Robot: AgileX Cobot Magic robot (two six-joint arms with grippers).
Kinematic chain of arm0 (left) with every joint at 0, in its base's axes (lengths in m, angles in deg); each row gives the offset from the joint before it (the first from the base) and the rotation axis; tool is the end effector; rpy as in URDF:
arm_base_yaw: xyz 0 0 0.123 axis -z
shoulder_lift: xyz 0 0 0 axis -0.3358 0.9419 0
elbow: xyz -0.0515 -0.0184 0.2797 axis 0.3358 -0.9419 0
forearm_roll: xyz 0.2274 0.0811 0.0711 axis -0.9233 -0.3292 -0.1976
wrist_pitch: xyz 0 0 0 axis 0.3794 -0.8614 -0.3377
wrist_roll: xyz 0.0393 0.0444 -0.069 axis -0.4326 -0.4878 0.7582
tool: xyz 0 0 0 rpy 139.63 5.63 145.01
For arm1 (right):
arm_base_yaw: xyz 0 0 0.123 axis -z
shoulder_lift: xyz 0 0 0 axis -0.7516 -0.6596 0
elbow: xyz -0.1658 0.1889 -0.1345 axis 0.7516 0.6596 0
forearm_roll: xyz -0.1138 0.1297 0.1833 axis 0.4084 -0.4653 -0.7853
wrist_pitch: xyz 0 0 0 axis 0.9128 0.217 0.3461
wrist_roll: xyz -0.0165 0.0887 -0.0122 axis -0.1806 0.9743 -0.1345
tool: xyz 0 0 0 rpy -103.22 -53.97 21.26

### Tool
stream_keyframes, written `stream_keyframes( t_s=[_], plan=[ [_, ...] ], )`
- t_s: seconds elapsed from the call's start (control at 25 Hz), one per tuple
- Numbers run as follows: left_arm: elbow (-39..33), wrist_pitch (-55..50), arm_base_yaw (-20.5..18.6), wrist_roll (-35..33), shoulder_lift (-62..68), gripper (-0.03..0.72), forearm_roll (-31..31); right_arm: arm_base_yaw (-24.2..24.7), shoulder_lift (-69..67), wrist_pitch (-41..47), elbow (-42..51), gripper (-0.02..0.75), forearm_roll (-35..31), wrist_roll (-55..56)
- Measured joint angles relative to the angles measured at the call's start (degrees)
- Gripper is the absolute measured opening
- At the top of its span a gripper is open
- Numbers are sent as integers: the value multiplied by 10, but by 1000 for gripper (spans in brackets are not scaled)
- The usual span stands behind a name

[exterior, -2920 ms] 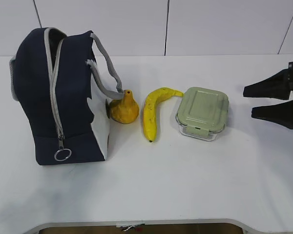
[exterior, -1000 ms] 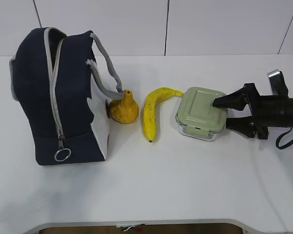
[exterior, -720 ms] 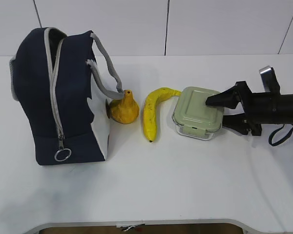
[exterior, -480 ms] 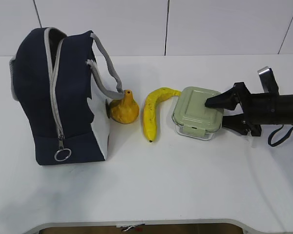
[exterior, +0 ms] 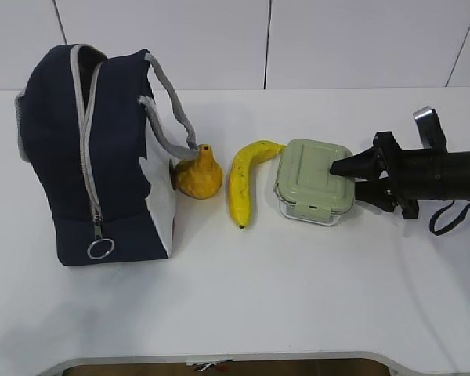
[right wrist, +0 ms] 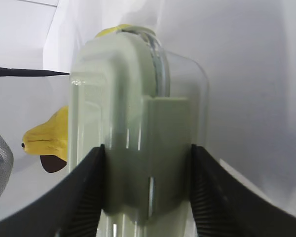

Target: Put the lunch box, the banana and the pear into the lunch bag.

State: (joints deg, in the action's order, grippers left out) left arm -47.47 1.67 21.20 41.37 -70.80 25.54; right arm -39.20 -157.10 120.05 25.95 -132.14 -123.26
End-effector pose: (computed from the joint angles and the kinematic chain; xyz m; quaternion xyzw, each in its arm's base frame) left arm -0.0098 -0.0074 0.2798 0.0815 0.8585 -0.0151 0.5061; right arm 0.3874 0.0098 0.1159 0.1538 0.8230 0.4887 0.2453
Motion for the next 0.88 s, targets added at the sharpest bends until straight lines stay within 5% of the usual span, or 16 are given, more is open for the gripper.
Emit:
stream_keyframes(
  t_s=[0.88],
  plan=[
    [1, 3, 0, 0, 6, 244, 35, 0, 17, 77, 1, 391, 42, -2]
  ],
)
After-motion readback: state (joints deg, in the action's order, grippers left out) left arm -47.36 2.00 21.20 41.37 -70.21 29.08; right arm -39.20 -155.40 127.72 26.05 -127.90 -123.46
